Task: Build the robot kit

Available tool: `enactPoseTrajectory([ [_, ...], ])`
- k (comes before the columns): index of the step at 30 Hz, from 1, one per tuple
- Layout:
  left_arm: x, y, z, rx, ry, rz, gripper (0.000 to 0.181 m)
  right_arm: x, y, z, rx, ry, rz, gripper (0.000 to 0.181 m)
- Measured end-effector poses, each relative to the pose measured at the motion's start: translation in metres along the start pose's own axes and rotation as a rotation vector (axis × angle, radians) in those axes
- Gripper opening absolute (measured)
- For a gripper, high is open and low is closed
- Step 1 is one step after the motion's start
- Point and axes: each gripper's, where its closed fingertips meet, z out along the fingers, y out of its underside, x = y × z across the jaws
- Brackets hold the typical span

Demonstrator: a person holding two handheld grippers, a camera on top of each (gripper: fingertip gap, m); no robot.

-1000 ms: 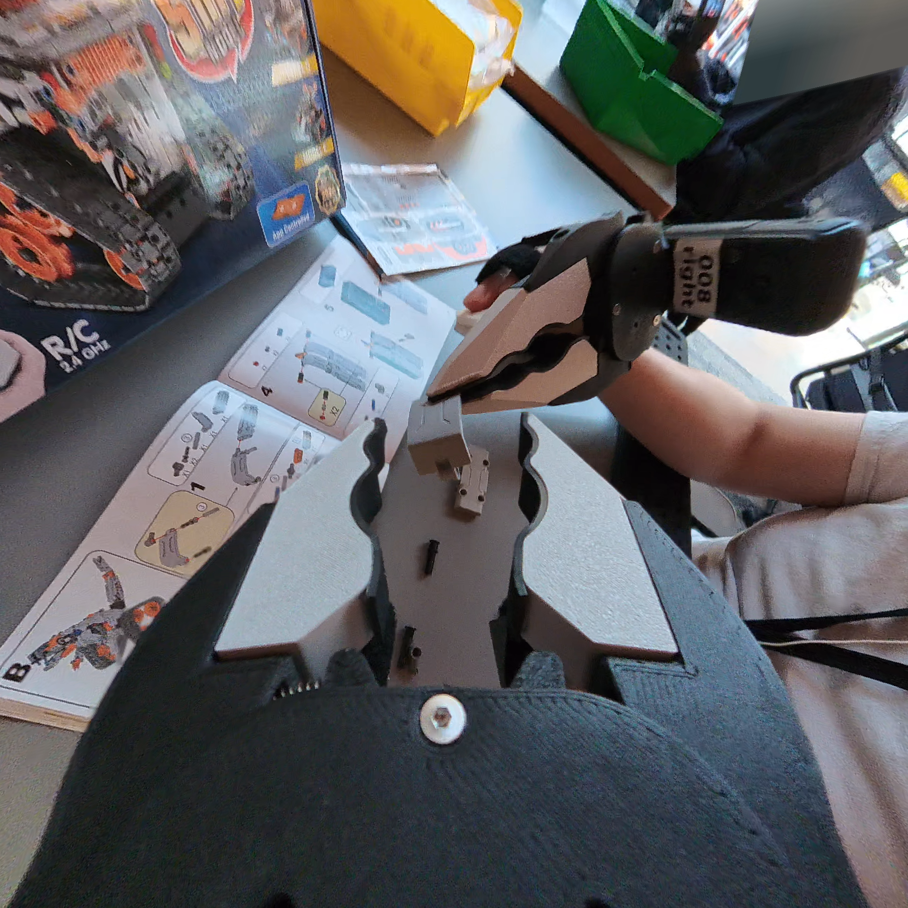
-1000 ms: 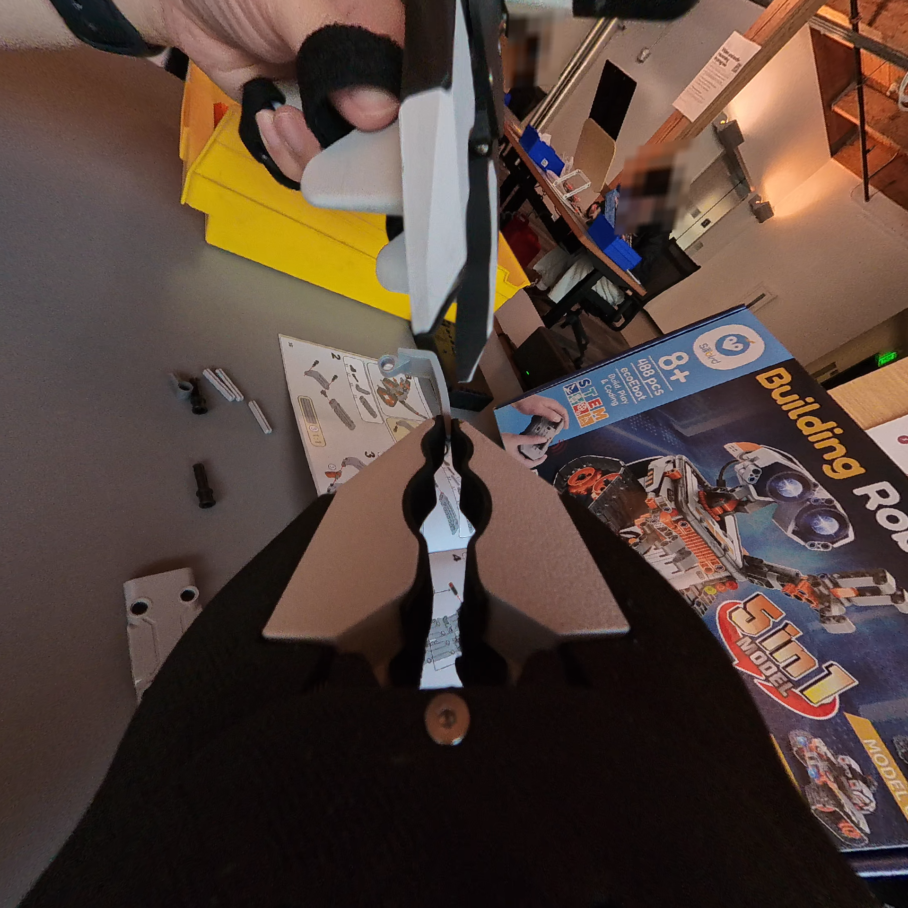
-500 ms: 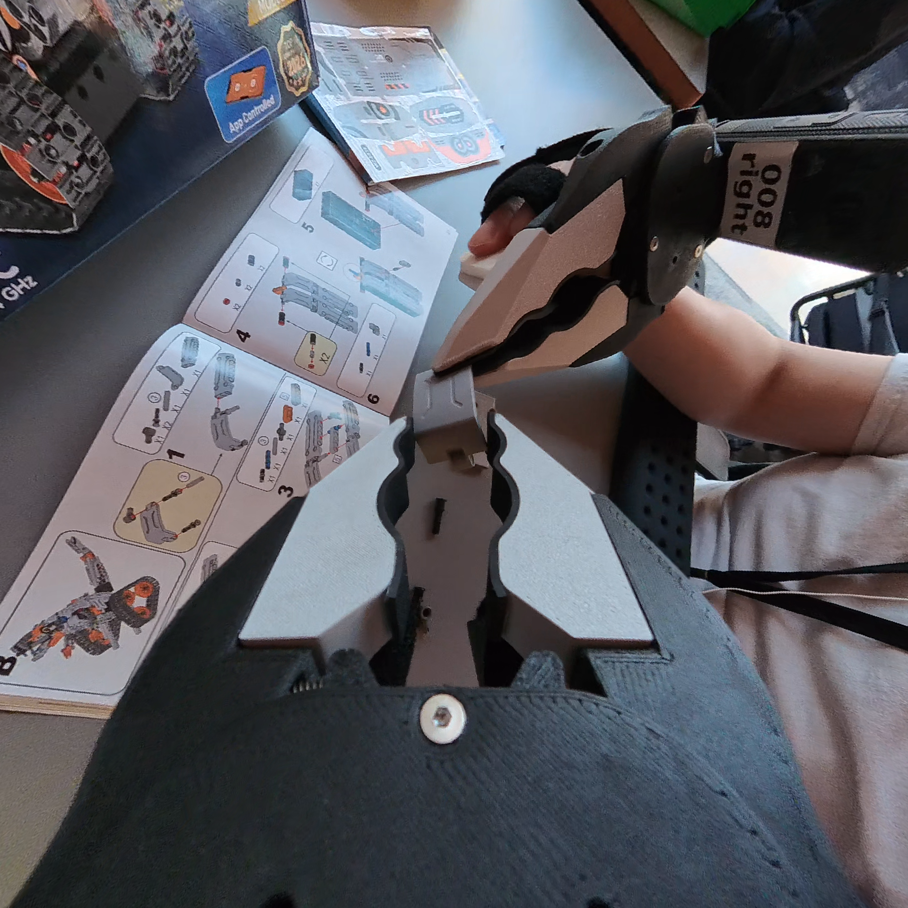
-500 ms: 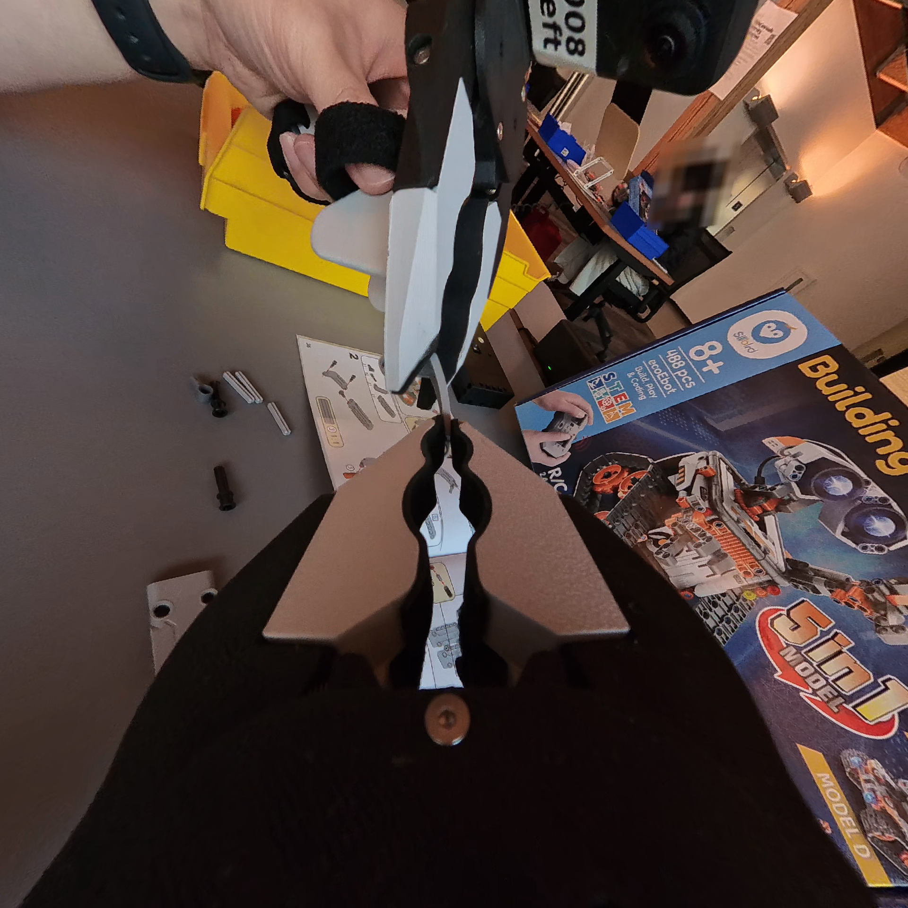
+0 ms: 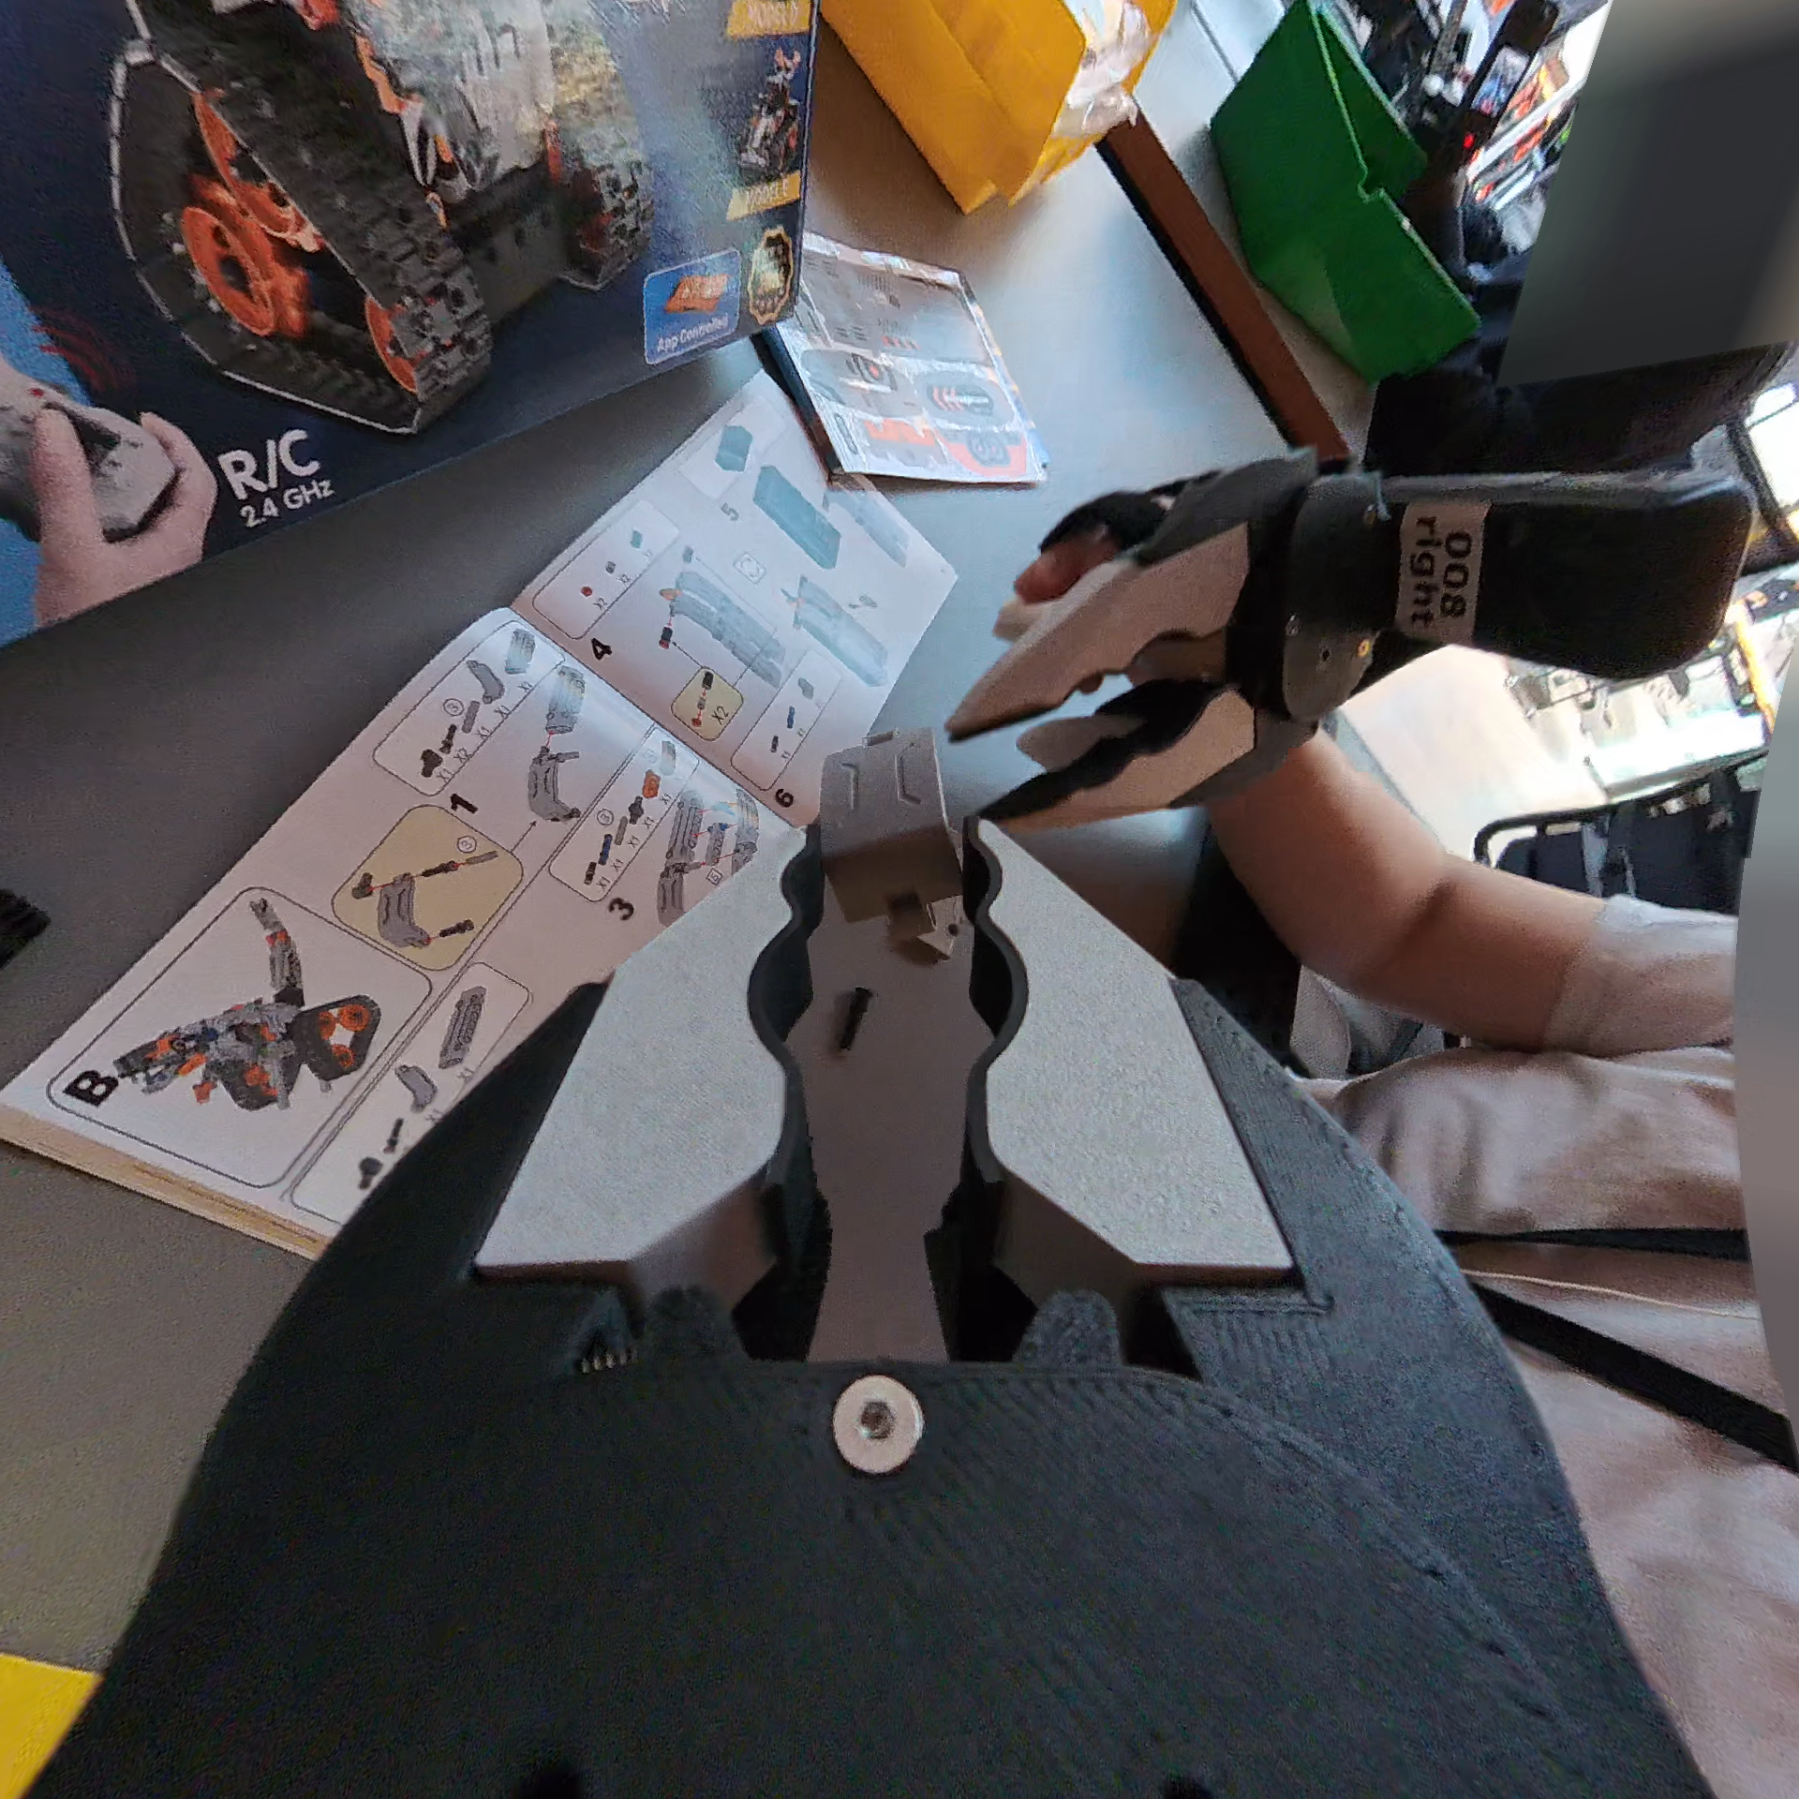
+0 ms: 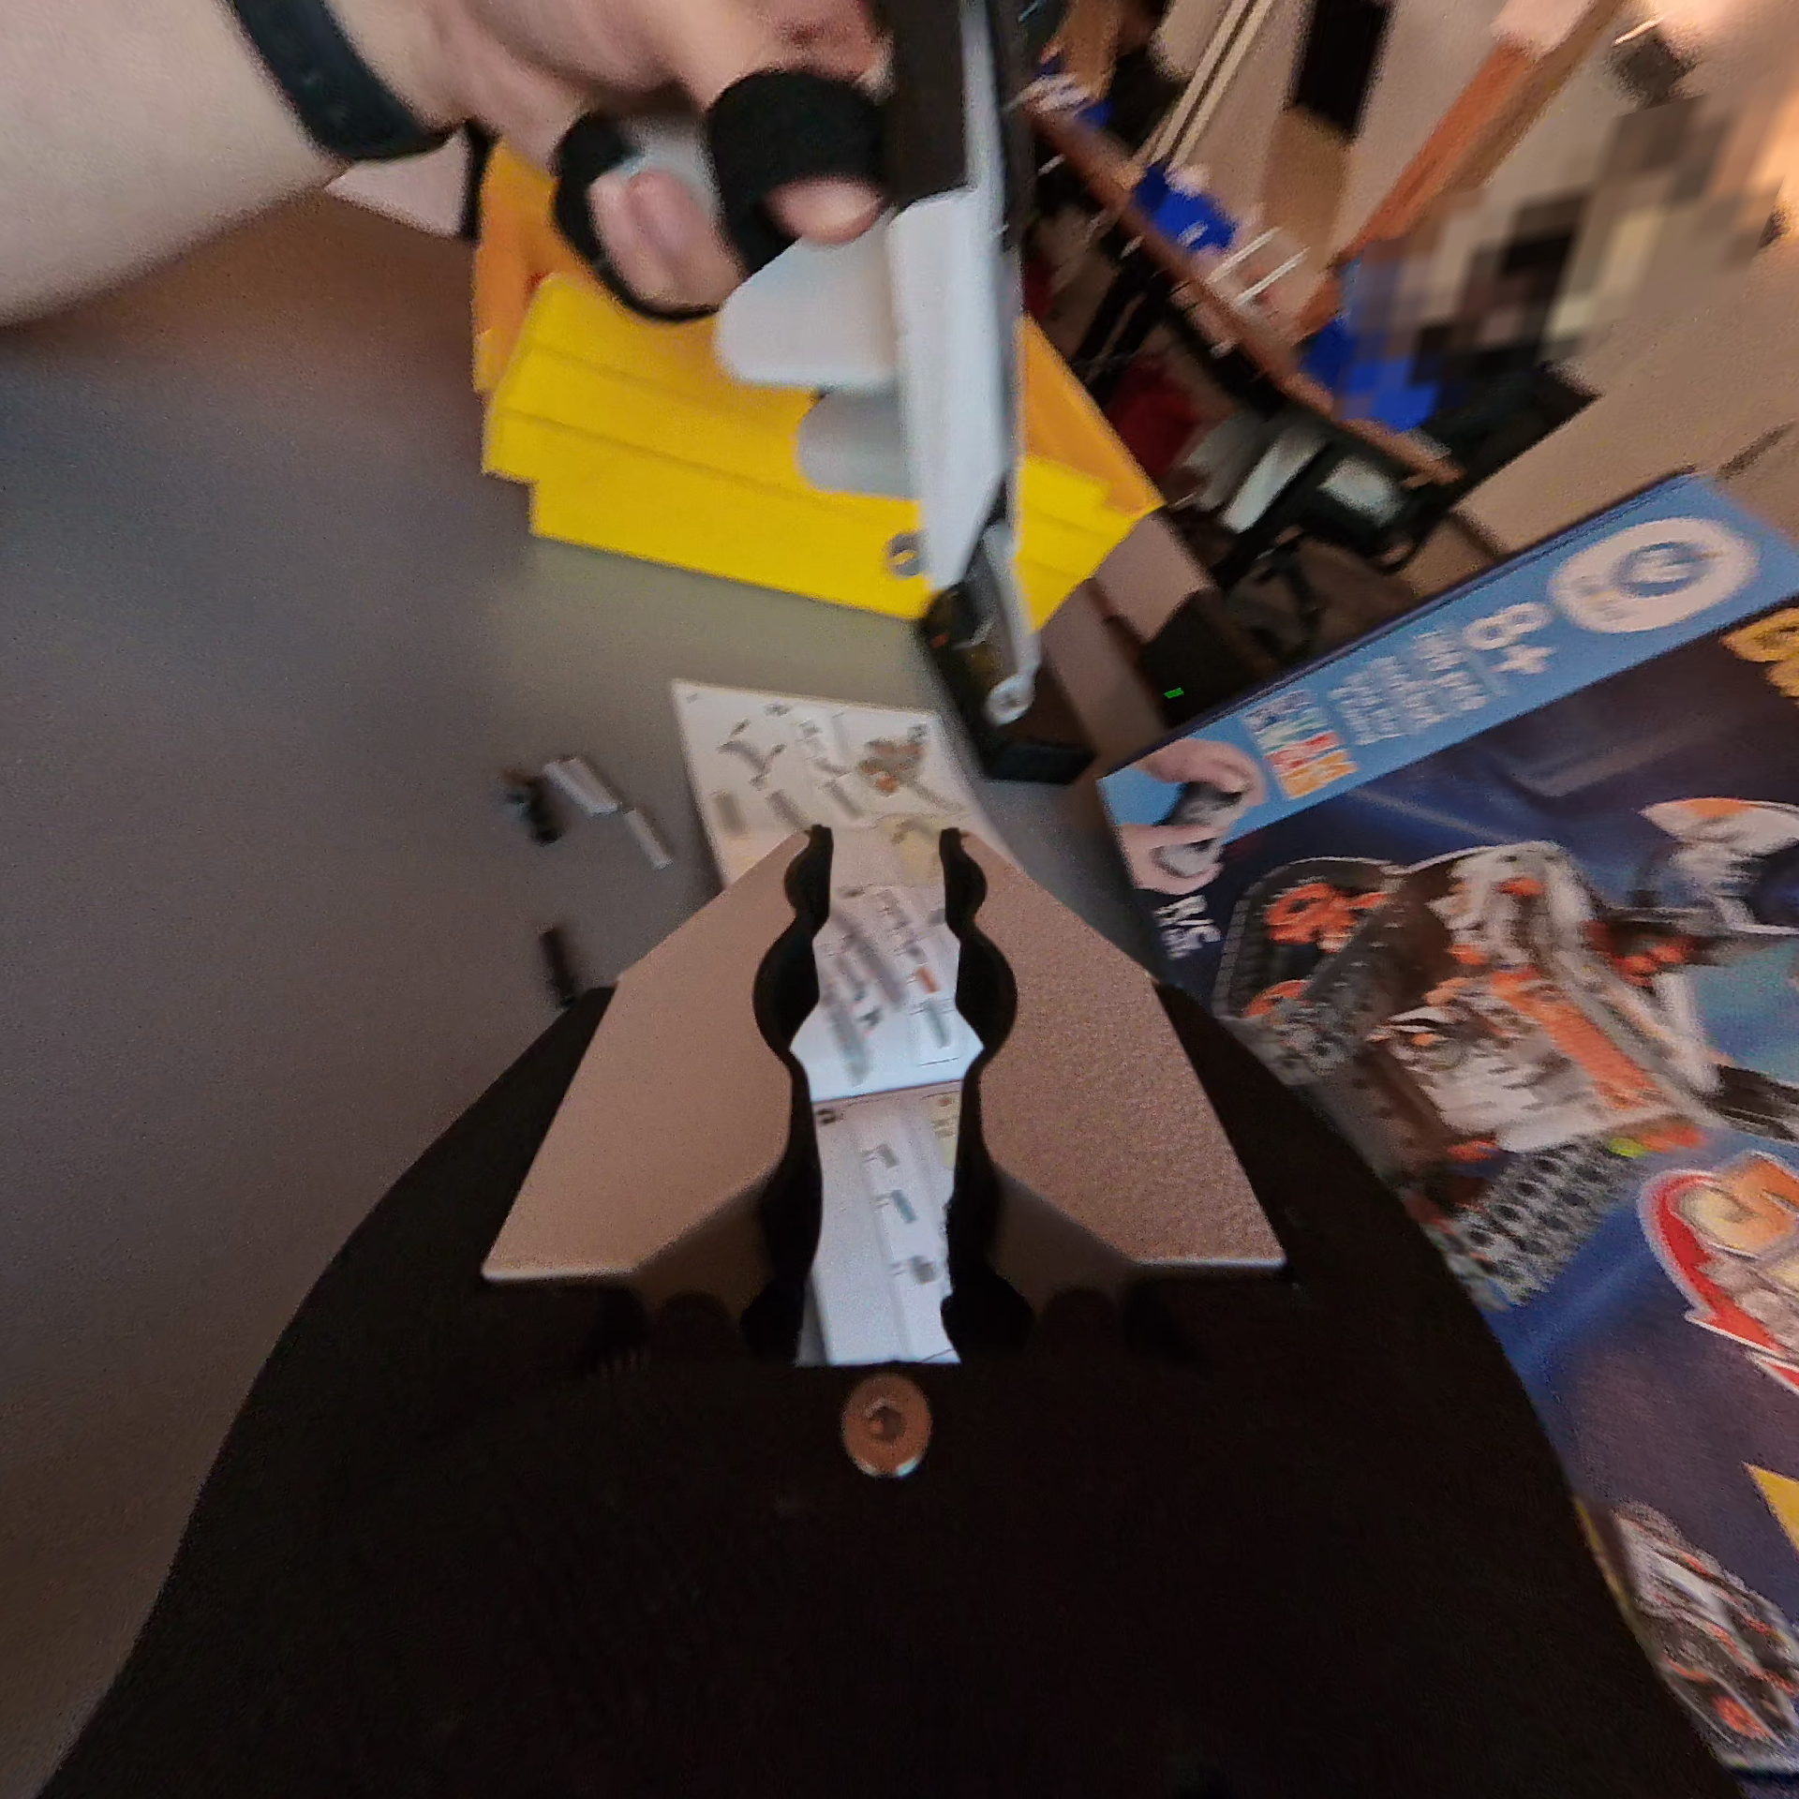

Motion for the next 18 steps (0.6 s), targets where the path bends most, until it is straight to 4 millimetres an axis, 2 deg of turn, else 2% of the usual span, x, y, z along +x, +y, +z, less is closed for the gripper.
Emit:
enactPoseTrajectory([
  [4,-0.005,-0.002,-0.008,0.028,-0.012,-0.053,0.026,-0.037,0.016,0.014,-0.109,-0.186,0.089,0.021],
  [7,-0.008,0.0,-0.006,0.021,-0.008,-0.074,0.026,-0.054,0.037,0.023,-0.196,-0.292,0.152,0.022],
  [9,-0.008,0.001,-0.006,0.017,-0.006,-0.077,0.027,-0.064,0.042,0.027,-0.224,-0.342,0.175,0.022],
  [13,-0.008,0.0,-0.008,0.02,-0.022,-0.065,0.026,-0.078,0.048,0.03,-0.275,-0.388,0.166,0.025],
  [18,-0.009,0.0,-0.01,0.026,-0.013,-0.083,0.027,-0.083,0.054,0.032,-0.293,-0.416,0.185,0.025],
])
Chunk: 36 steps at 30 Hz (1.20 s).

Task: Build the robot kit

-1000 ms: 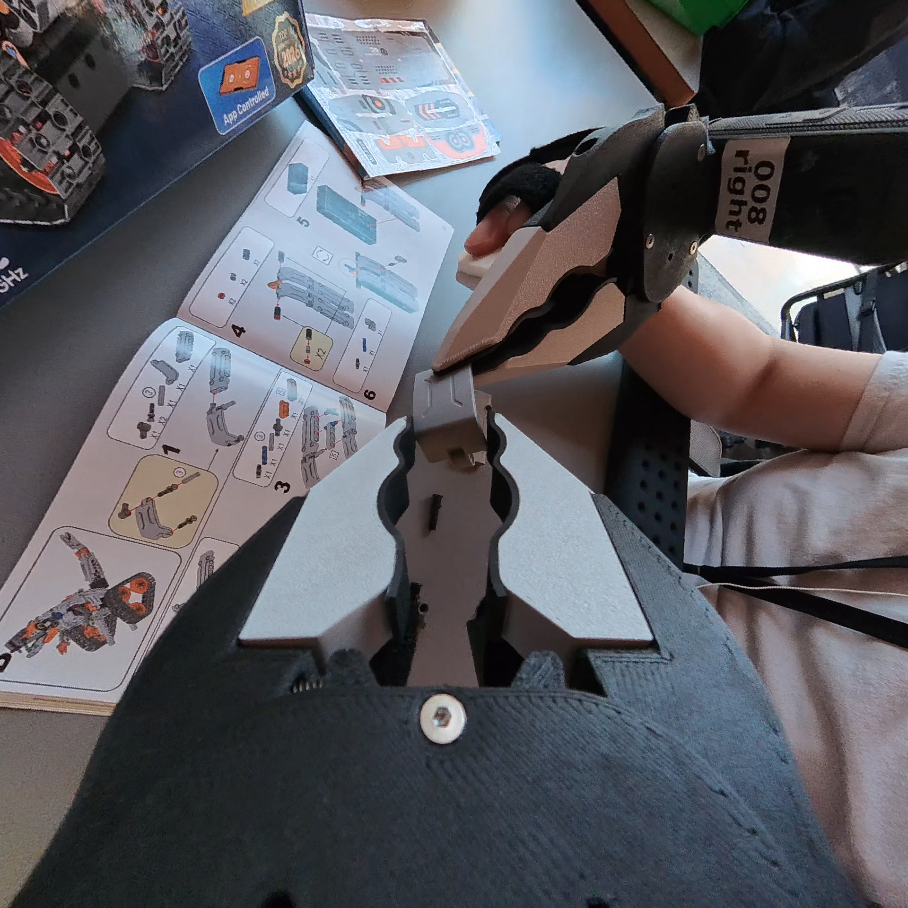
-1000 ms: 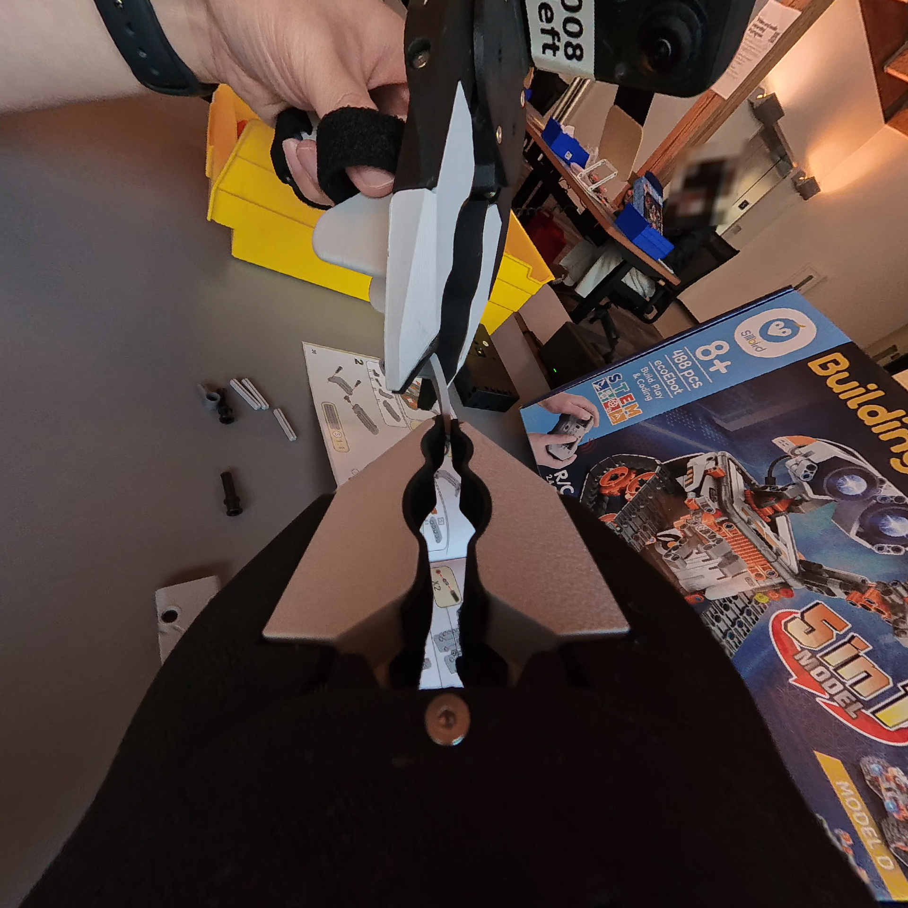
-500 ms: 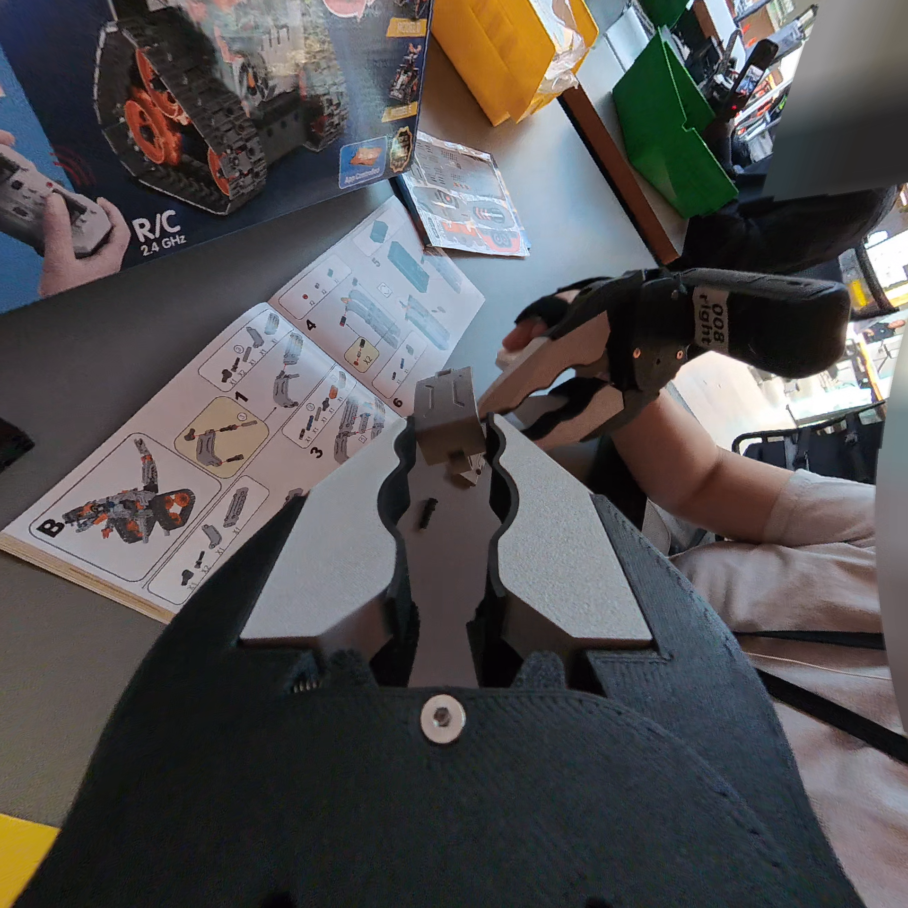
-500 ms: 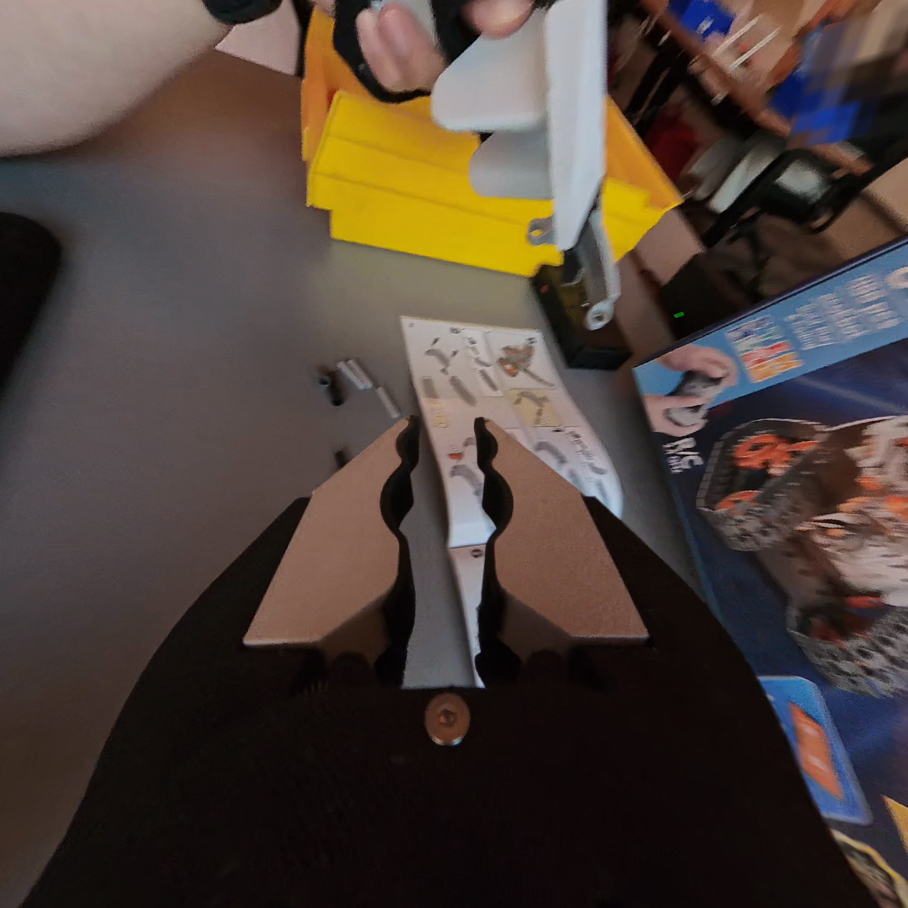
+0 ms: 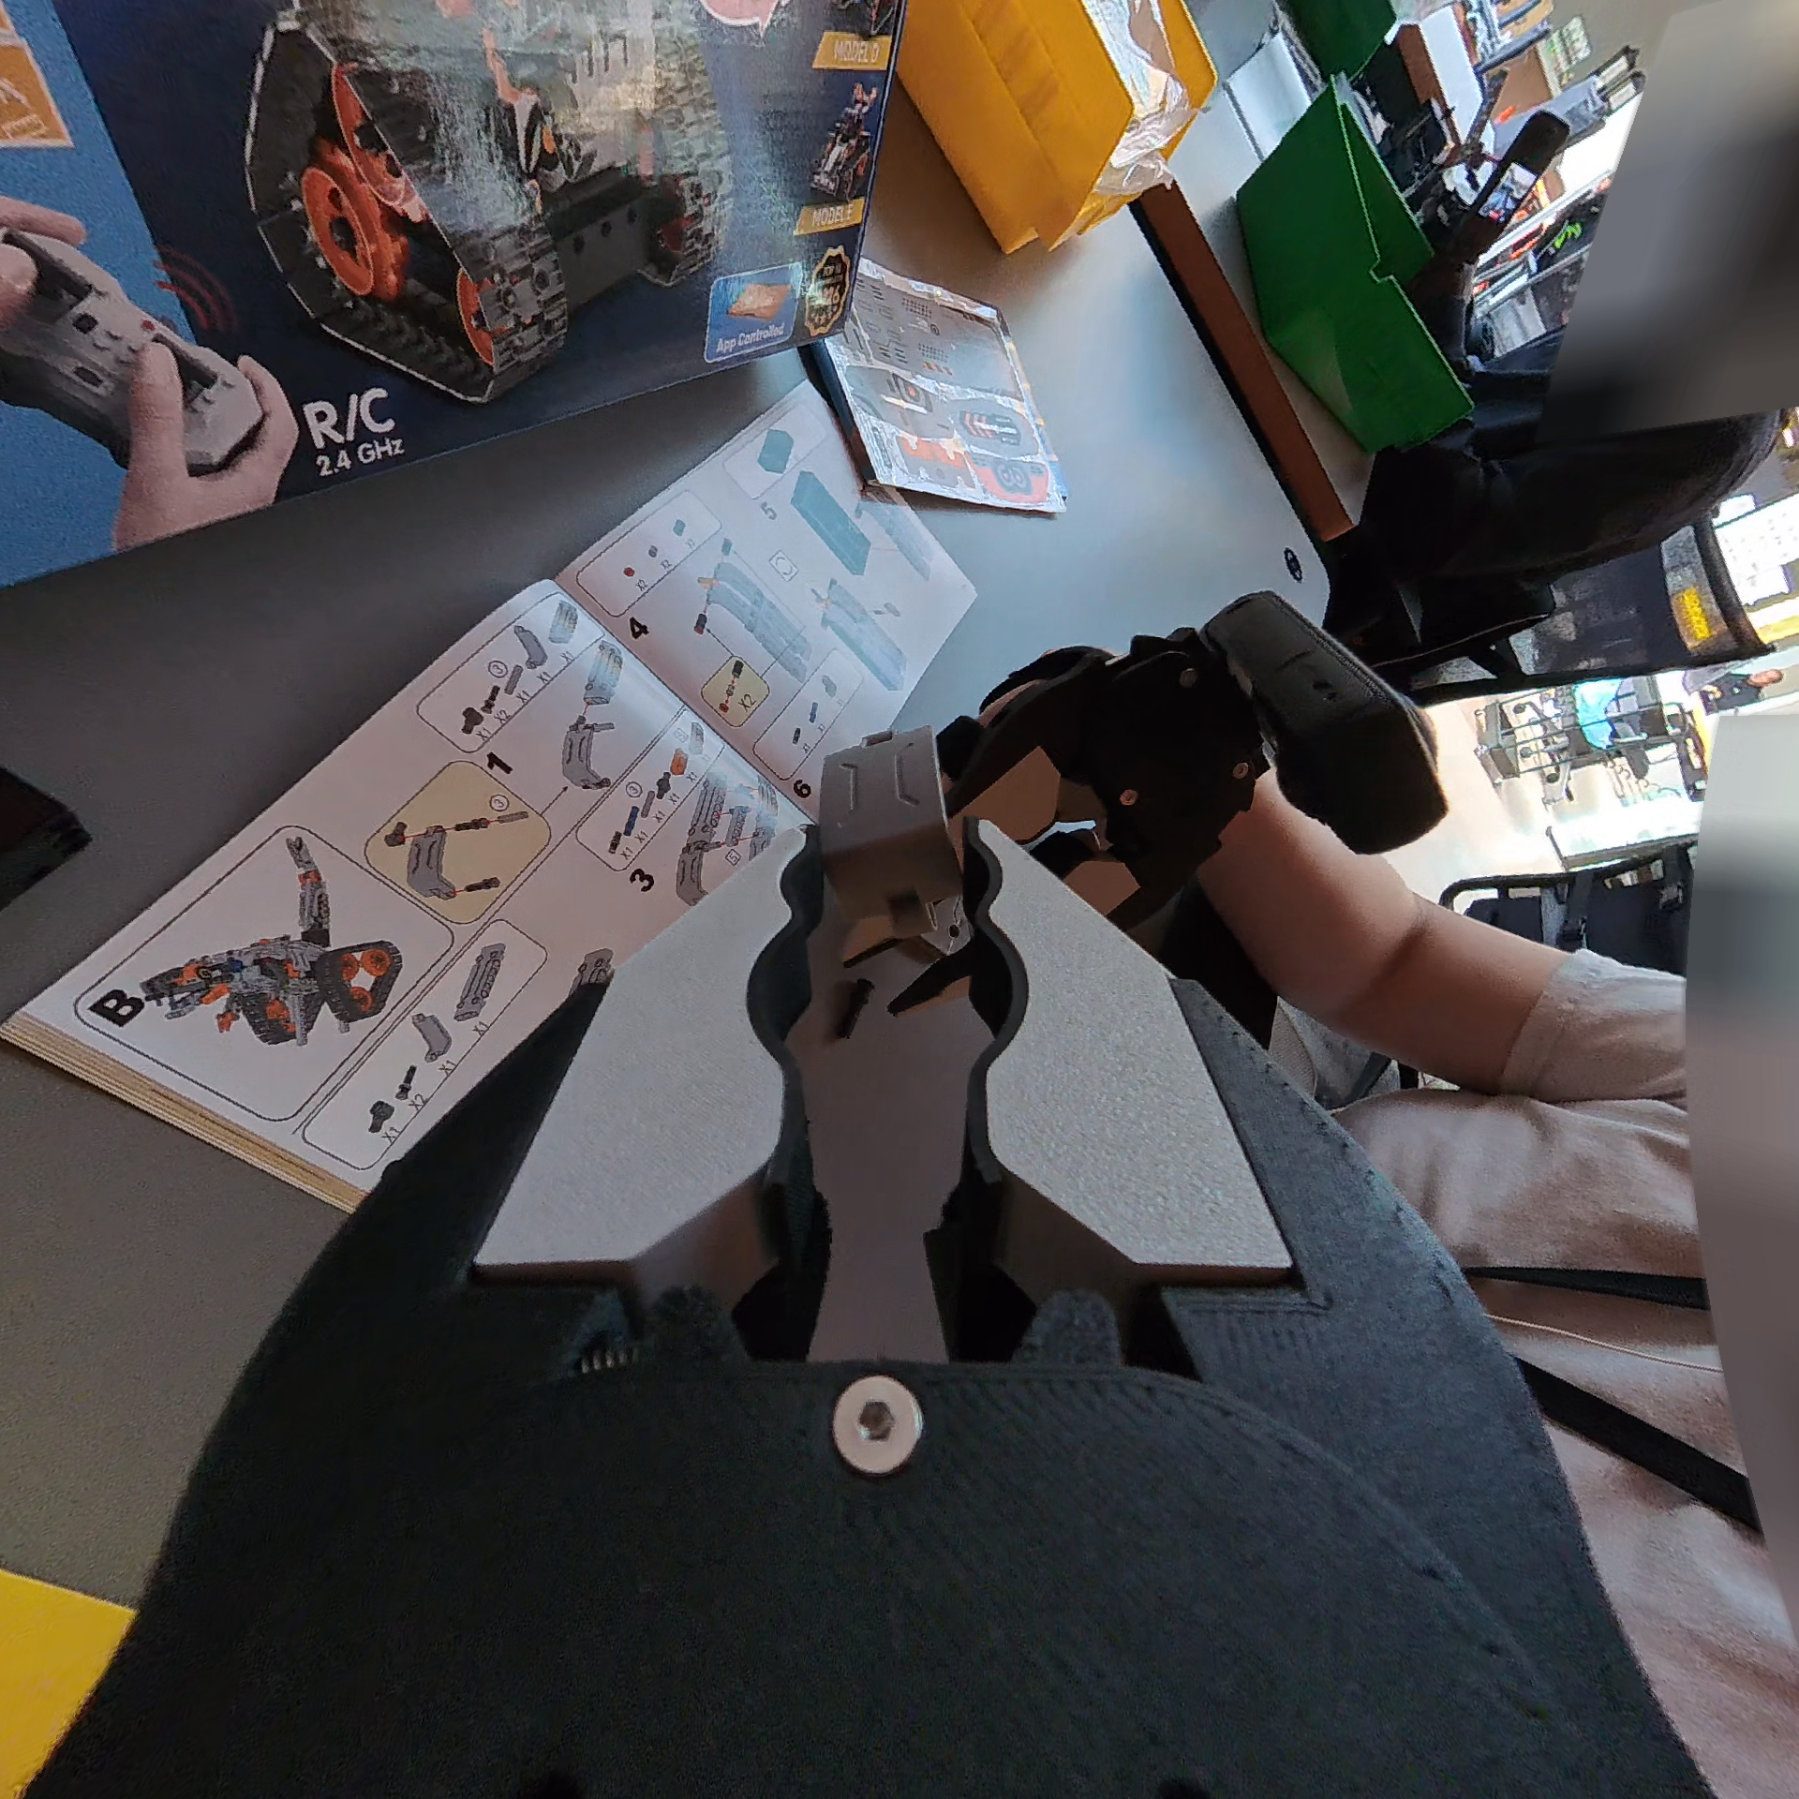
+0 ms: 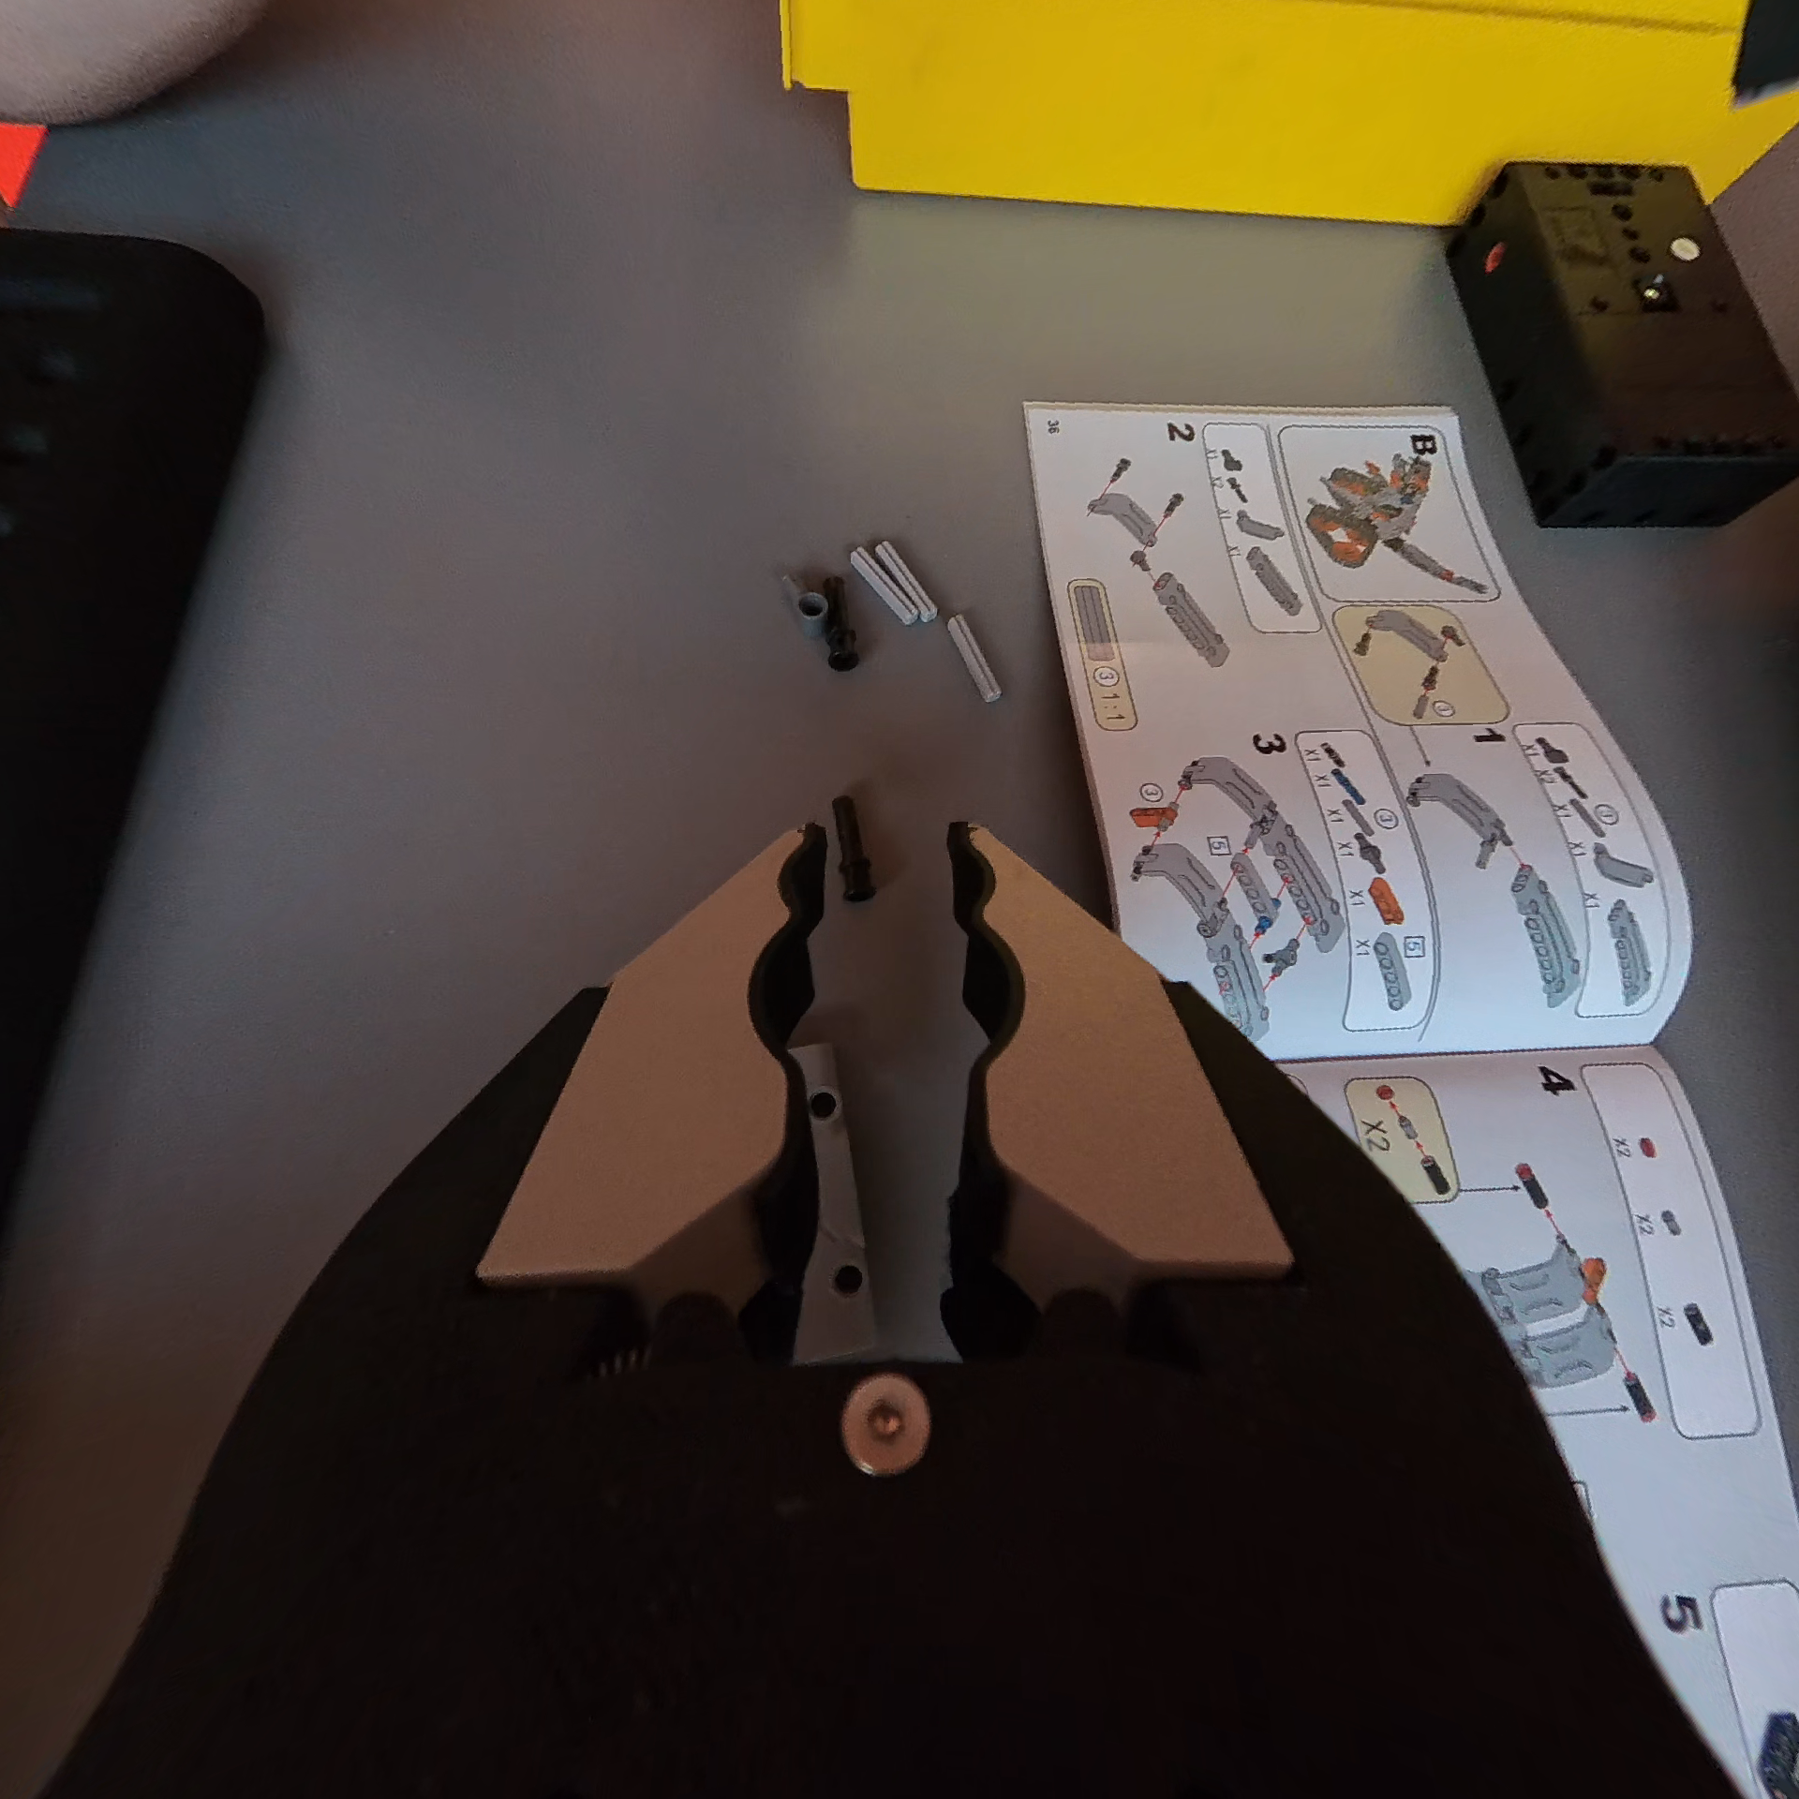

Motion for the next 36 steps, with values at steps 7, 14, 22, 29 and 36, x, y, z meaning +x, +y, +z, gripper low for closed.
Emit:
enactPoseTrajectory([
  [7,0.001,-0.001,0.0,0.005,0.016,-0.008,0.027,-0.005,0.011,0.006,-0.057,-0.038,0.015,0.023],
  [14,0.003,-0.001,0.003,0.009,0.08,-0.042,0.026,-0.007,0.012,0.009,-0.059,-0.067,0.052,0.017],
  [22,0.016,-0.008,0.002,0.052,0.187,-0.068,0.026,-0.009,0.011,0.01,-0.066,-0.073,0.037,0.006],
  [29,0.02,-0.009,0.005,0.059,0.237,-0.094,0.026,-0.014,0.01,0.008,-0.059,-0.085,0.007,0.021],
  [36,0.02,-0.005,0.009,0.033,0.238,-0.099,0.027,0.026,-0.047,-0.053,0.306,0.149,-0.012,0.016],
])
